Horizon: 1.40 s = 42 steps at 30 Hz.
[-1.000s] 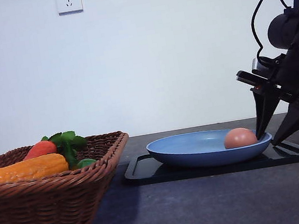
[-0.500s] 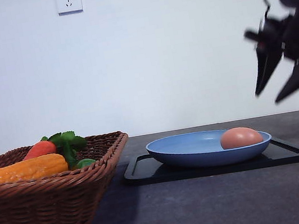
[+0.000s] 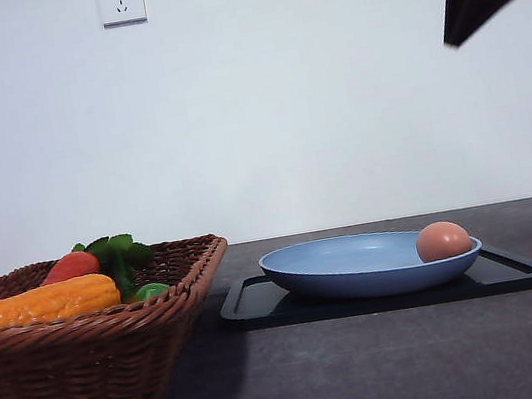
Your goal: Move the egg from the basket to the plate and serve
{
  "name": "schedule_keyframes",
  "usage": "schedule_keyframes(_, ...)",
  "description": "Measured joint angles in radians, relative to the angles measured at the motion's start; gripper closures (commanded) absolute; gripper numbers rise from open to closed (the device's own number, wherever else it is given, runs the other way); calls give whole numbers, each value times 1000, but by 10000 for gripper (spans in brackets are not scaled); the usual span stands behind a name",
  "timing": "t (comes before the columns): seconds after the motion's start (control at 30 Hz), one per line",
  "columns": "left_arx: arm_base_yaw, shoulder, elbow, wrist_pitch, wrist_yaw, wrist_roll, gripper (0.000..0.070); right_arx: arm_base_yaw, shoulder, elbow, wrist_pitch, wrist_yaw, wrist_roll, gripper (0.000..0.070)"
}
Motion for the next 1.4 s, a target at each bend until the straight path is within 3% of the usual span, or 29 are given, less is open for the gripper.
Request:
schedule_keyframes(0.17, 114, -67, -129, 92, 0, -18, 700, 137, -115, -44, 78, 235, -11, 700)
schedule_keyframes(0.4, 146, -240, -385, 312, 10, -68, 700, 255, -293, -272, 322, 406, -15, 700)
schedule_keyframes(0.73, 146, -391, -610, 432, 11, -171, 700, 292, -483, -741, 767, 418, -15, 700)
schedule_keyframes(0.97, 146, -394, -610, 443, 11, -215, 700, 291, -488, -774, 765, 443, -17, 700)
schedule_keyframes(1.4, 142, -411, -610, 426, 15, -221, 700, 290, -488, -774, 775, 444, -18, 700)
